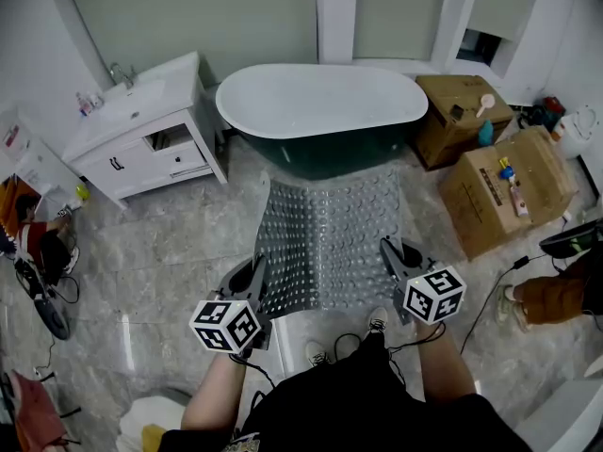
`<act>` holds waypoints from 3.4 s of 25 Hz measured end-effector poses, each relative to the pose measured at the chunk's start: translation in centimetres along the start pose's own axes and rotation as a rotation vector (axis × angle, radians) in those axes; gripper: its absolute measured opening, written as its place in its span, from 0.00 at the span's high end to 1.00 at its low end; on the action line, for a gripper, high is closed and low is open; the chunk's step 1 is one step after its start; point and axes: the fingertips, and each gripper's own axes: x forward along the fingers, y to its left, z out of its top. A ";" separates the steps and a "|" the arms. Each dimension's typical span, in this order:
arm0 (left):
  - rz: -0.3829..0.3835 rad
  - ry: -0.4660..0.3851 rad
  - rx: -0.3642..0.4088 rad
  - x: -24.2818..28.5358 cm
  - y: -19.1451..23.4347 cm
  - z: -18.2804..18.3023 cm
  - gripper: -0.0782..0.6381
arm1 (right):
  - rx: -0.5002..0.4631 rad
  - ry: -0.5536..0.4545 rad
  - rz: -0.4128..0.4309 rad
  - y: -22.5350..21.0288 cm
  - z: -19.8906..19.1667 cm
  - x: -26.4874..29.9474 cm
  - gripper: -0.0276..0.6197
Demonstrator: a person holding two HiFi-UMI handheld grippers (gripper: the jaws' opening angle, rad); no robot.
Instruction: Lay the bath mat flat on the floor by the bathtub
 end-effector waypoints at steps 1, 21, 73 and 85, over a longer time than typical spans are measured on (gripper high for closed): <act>0.000 -0.001 0.000 0.0 0.1 0.1 0.85 | 0.001 0.000 -0.002 0.0 0.0 0.1 0.91; 0.002 0.002 -0.006 2.3 -0.6 0.1 0.85 | -0.010 0.005 -0.005 -2.4 0.7 0.8 0.91; 0.150 -0.032 -0.018 21.8 -16.0 0.9 0.85 | 0.010 0.022 0.160 -27.9 6.2 1.6 0.91; 0.117 -0.015 -0.021 25.6 -16.9 1.0 0.85 | 0.035 0.022 0.114 -31.5 6.6 1.7 0.91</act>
